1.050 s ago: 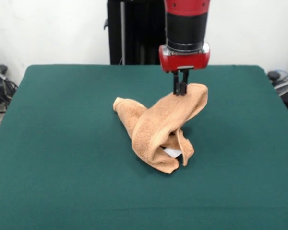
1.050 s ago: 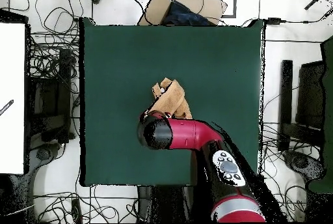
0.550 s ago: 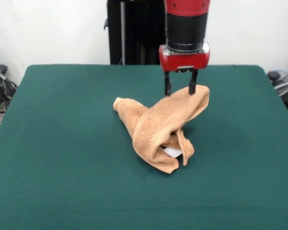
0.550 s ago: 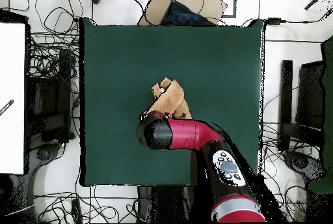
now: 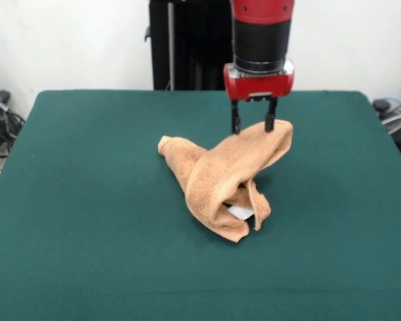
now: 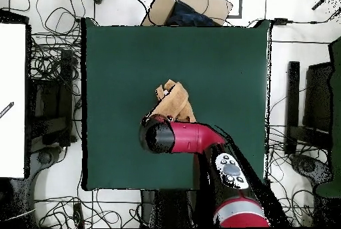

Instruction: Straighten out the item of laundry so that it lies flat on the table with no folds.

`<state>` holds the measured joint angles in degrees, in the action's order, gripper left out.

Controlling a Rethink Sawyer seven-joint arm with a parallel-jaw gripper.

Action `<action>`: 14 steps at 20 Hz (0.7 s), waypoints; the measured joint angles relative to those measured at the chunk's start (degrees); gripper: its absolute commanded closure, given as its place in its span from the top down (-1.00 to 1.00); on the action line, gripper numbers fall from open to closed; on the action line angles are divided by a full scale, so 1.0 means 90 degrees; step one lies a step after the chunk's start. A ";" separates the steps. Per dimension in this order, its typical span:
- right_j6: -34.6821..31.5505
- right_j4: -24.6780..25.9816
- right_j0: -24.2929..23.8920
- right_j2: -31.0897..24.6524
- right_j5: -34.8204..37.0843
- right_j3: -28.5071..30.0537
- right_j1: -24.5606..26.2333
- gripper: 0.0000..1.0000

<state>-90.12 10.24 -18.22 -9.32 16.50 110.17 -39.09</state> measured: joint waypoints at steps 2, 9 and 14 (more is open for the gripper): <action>0.0000 0.0000 0.0139 0.0064 -0.0079 -0.0022 0.0111 1.00; 0.0000 -0.0003 0.0482 0.0288 -0.0601 -0.0061 0.0755 1.00; 0.0000 -0.0004 0.0541 0.0344 -0.0911 -0.0062 0.1180 1.00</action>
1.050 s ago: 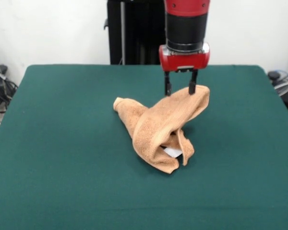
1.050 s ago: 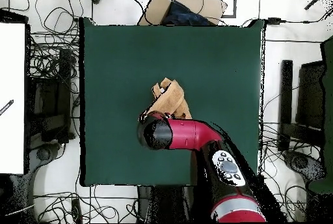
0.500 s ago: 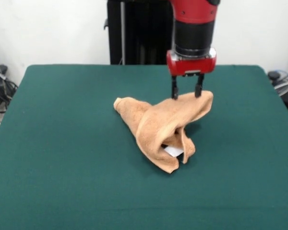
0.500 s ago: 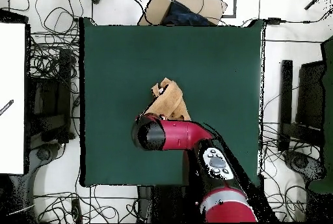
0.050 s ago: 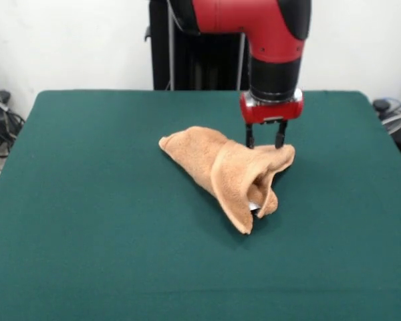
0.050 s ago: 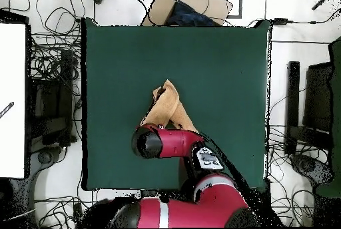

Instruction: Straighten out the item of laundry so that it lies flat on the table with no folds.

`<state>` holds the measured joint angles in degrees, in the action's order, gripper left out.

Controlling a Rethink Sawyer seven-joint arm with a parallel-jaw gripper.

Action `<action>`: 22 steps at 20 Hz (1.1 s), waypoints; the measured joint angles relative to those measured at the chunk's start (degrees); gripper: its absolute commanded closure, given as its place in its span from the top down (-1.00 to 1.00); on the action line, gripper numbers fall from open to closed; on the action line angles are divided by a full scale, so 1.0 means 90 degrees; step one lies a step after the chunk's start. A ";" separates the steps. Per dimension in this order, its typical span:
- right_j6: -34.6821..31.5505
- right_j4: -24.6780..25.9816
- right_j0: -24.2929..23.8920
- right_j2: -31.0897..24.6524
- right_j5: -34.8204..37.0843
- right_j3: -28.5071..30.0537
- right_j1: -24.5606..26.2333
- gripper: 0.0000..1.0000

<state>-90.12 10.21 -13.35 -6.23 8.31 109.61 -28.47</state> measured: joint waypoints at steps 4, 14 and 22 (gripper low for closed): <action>0.0000 -0.0001 -0.0002 0.0000 -0.0096 -0.0003 0.0159 1.00; 0.0000 -0.0003 -0.0036 -0.0002 -0.0247 -0.0002 0.0250 1.00; 0.0000 -0.0003 -0.0058 -0.0011 -0.0247 -0.0001 0.0255 1.00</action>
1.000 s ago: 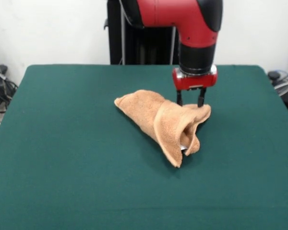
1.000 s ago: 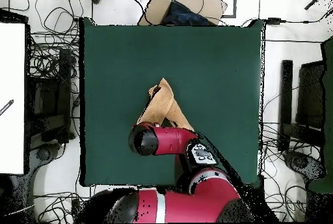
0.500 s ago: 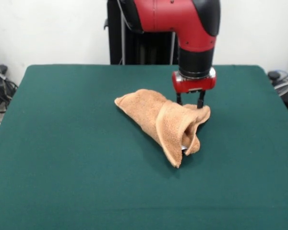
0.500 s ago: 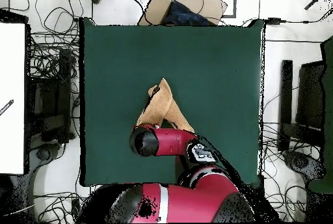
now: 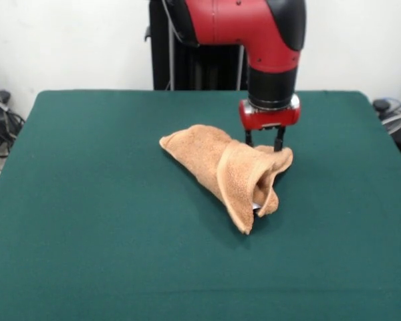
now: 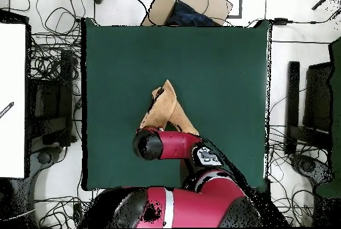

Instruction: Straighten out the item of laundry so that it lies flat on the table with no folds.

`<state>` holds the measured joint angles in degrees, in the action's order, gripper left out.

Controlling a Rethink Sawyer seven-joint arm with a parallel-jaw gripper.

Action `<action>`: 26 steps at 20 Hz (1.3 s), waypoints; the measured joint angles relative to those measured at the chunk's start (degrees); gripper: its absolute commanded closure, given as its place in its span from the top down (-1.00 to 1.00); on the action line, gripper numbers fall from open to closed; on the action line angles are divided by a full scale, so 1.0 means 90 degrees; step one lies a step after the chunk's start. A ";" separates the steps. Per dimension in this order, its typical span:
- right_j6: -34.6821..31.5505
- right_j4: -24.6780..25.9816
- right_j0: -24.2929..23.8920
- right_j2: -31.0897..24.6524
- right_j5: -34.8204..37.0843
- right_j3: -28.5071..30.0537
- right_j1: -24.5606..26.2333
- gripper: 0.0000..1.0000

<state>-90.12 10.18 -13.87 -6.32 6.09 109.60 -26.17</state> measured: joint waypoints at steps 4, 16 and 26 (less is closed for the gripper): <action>0.0000 0.0000 0.0007 0.0003 -0.0003 -0.0002 0.0005 1.00; 0.0000 0.0076 -0.0176 -0.0117 -0.0143 -0.0051 0.0146 1.00; 0.0000 0.0283 -0.0509 -0.0255 -0.0149 -0.0061 0.0174 -1.00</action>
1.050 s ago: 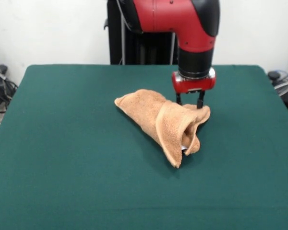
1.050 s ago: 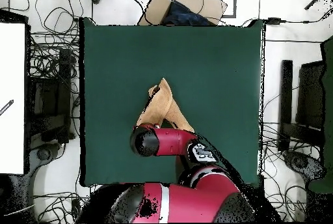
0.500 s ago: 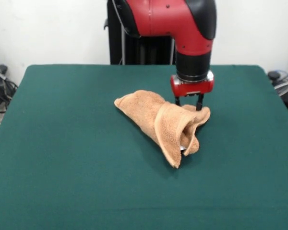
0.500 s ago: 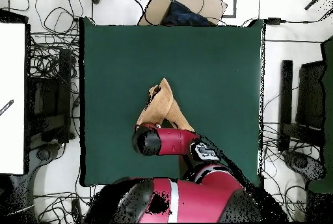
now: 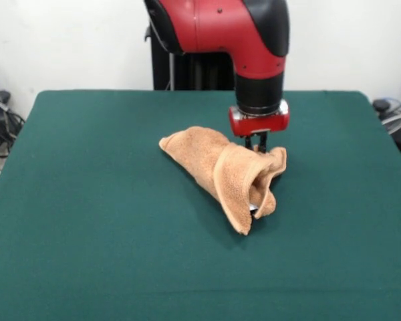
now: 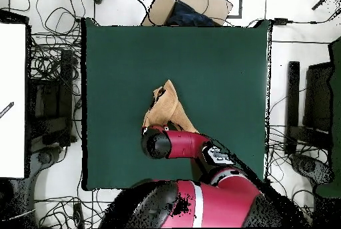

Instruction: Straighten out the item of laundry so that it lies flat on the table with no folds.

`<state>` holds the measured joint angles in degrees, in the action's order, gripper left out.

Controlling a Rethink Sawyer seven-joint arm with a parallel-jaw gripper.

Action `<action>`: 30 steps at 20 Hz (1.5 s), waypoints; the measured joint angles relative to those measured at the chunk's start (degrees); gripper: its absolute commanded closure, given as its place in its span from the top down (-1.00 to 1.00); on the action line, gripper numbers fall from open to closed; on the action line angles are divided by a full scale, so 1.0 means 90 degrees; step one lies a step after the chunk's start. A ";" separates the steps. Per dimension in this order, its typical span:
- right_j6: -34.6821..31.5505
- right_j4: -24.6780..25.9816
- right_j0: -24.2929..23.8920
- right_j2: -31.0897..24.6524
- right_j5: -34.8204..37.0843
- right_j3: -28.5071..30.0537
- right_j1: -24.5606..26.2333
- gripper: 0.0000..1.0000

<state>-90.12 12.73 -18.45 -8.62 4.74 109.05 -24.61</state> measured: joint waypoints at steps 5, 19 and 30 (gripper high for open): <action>0.0000 0.0000 0.0001 0.0000 -0.0001 0.0000 0.0000 -1.00; -0.0005 -0.0298 0.0241 0.0023 -0.0003 0.0726 -0.0698 -1.00; -0.0005 -0.1131 0.0929 0.0122 0.0851 0.1730 -0.2683 -1.00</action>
<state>-90.17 2.55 -10.09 -7.52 12.41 124.62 -48.76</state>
